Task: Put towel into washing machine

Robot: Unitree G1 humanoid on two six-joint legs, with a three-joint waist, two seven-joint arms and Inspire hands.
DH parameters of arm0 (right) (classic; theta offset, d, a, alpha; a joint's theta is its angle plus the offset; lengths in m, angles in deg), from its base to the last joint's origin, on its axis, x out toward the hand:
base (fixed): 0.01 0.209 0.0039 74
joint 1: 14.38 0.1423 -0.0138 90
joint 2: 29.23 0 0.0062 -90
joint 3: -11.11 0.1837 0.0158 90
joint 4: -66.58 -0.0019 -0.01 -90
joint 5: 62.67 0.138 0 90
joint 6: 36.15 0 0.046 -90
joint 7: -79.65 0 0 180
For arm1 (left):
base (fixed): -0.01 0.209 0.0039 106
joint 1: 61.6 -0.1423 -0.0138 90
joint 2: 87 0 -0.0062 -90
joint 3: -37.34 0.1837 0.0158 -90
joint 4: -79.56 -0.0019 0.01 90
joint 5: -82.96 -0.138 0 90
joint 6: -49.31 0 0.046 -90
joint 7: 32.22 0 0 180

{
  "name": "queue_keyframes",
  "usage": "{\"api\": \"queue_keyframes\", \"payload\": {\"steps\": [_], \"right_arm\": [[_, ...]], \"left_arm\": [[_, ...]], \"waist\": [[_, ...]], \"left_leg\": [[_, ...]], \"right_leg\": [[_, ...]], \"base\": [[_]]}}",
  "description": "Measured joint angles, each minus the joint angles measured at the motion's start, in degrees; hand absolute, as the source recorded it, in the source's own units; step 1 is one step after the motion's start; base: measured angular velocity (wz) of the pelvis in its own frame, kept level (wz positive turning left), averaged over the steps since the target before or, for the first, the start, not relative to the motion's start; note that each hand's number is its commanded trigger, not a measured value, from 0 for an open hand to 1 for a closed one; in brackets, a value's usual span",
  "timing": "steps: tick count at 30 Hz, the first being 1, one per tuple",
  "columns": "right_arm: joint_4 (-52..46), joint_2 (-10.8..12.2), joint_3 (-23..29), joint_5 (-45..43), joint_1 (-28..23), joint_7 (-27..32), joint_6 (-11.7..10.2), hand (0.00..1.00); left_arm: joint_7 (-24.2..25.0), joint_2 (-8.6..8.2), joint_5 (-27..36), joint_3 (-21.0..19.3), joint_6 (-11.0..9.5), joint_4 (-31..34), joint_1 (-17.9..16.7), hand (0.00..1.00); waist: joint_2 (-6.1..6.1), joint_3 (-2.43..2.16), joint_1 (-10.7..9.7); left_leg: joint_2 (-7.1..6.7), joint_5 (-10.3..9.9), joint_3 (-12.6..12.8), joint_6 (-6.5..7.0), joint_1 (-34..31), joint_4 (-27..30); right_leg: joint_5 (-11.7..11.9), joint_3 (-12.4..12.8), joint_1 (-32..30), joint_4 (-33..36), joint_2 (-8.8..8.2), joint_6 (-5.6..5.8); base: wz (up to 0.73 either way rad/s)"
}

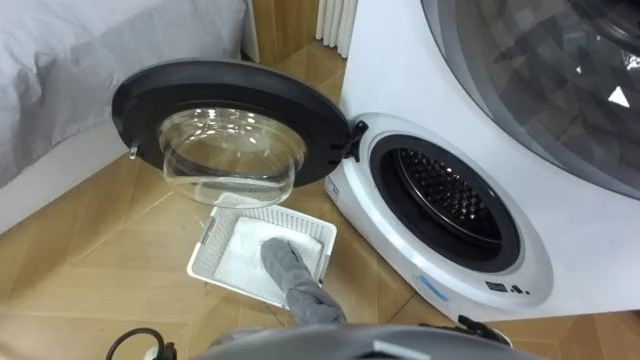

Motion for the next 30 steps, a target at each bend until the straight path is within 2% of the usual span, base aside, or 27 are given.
{"api": "queue_keyframes", "payload": {"steps": [14,18,20,22,24,25,27,28,30], "right_arm": [[0.34,0.03,-0.06,0.20,0.22,-0.07,0.00,0.00],[-0.31,-0.23,-1.20,0.79,0.72,-0.61,-0.09,0.00],[-0.62,-0.40,-1.64,0.67,0.95,-0.81,-0.26,0.00],[-0.50,-0.52,-1.97,0.68,1.69,-1.29,-0.74,0.00],[-0.27,-0.70,-2.30,0.43,2.83,-1.35,-1.21,0.00],[-0.19,-0.70,-2.30,0.34,3.31,-1.36,-1.54,0.00],[0.46,-0.72,-2.24,-1.27,5.41,-1.43,-2.31,0.00],[0.70,-0.74,-2.23,-2.08,6.02,-1.47,-2.61,0.00],[1.38,-0.68,-2.36,-4.68,8.68,-1.89,-2.84,0.00]], "left_arm": [[-0.06,-0.02,-1.26,0.02,-0.07,0.21,0.20,0.00],[-0.29,0.16,-2.35,1.11,-0.25,0.63,2.29,0.00],[-1.03,0.78,-3.06,1.52,-0.64,0.78,3.79,0.00],[-1.89,1.42,-3.26,2.12,-1.87,2.03,4.98,0.00],[-3.70,1.55,-3.22,2.12,-4.60,2.35,7.48,0.00],[-4.01,1.52,-3.19,2.12,-5.23,2.33,8.31,0.00],[-4.37,1.31,-3.25,2.66,-7.80,2.18,11.52,0.00],[-4.41,1.16,-3.27,2.72,-8.36,1.98,12.17,0.00],[-5.42,0.36,-3.35,3.38,-10.36,0.57,15.72,0.00]], "waist": [[-0.06,0.05,-0.13],[-0.17,0.02,-0.15],[-0.16,0.02,-0.50],[-0.14,0.00,-1.04],[0.20,-0.01,-1.26],[0.32,-0.03,-1.26],[0.93,0.36,-1.56],[1.20,0.54,-1.56],[2.20,1.12,-1.49]], "left_leg": [[0.00,-0.12,-0.24,0.00,-0.03,0.26],[0.06,-0.58,-0.43,0.10,-2.37,1.73],[0.06,-0.57,-1.12,0.12,-4.14,2.88],[0.04,-0.38,-1.60,0.17,-5.50,3.20],[0.16,-0.31,-1.61,0.18,-7.66,3.99],[0.20,-0.31,-1.61,0.18,-8.41,4.22],[0.40,-0.30,-1.64,0.24,-11.58,6.10],[0.46,-0.32,-1.57,0.27,-12.31,6.50],[0.61,-0.33,-1.35,0.28,-15.64,8.23]], "right_leg": [[-0.01,-0.14,0.22,-0.03,0.00,0.02],[-0.18,-0.14,-1.55,0.04,-0.05,-0.26],[-0.14,-0.37,-2.78,0.11,-0.04,-0.33],[-0.06,-0.72,-3.92,0.34,-0.05,-0.45],[-0.04,-0.64,-6.48,1.42,-0.08,-0.49],[-0.04,-0.59,-7.00,1.71,-0.08,-0.50],[-0.03,-0.48,-10.43,3.71,-0.28,-0.50],[-0.03,-0.41,-11.26,4.12,-0.33,-0.50],[-0.06,0.26,-15.20,6.48,-0.50,-0.54]], "base": [[0.00],[0.00],[0.13],[0.13],[-0.02],[0.00],[-0.06],[-0.16],[-0.17]]}}
